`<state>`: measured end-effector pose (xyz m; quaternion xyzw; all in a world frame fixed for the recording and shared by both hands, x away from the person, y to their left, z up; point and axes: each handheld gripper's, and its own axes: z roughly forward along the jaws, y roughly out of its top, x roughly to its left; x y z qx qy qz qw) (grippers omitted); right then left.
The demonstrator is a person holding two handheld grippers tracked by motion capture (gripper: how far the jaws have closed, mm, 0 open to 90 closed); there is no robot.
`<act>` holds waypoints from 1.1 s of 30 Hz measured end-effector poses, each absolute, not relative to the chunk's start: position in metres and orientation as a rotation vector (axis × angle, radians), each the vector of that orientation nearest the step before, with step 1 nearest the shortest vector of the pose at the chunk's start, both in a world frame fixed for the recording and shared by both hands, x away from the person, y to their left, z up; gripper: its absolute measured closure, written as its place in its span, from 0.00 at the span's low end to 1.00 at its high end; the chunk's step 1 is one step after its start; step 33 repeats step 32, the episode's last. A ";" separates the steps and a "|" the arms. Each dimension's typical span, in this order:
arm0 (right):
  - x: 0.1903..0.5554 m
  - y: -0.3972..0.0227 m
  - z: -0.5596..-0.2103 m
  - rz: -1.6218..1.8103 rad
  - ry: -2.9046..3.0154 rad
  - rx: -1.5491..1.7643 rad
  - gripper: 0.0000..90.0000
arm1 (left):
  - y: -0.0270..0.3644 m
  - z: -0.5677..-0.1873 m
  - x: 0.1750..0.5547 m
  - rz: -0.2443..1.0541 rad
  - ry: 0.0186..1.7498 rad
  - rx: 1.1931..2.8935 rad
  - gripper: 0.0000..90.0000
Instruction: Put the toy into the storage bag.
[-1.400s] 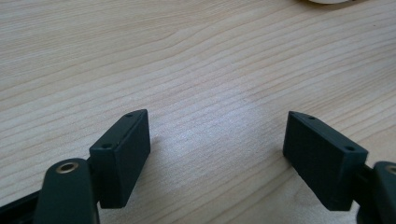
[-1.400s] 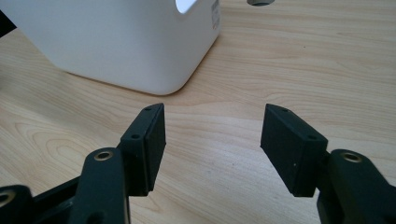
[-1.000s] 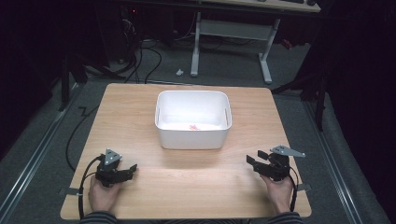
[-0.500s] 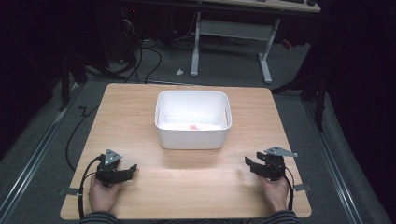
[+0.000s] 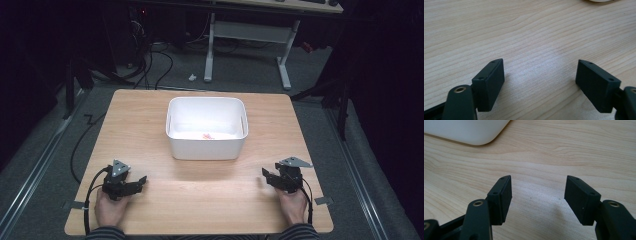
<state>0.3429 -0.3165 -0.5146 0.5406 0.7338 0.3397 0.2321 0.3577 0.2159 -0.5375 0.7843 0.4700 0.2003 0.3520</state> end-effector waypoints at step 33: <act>0.347 -0.315 -0.531 0.854 2.026 1.488 0.36 | 0.216 -0.538 0.358 0.519 1.216 2.030 0.26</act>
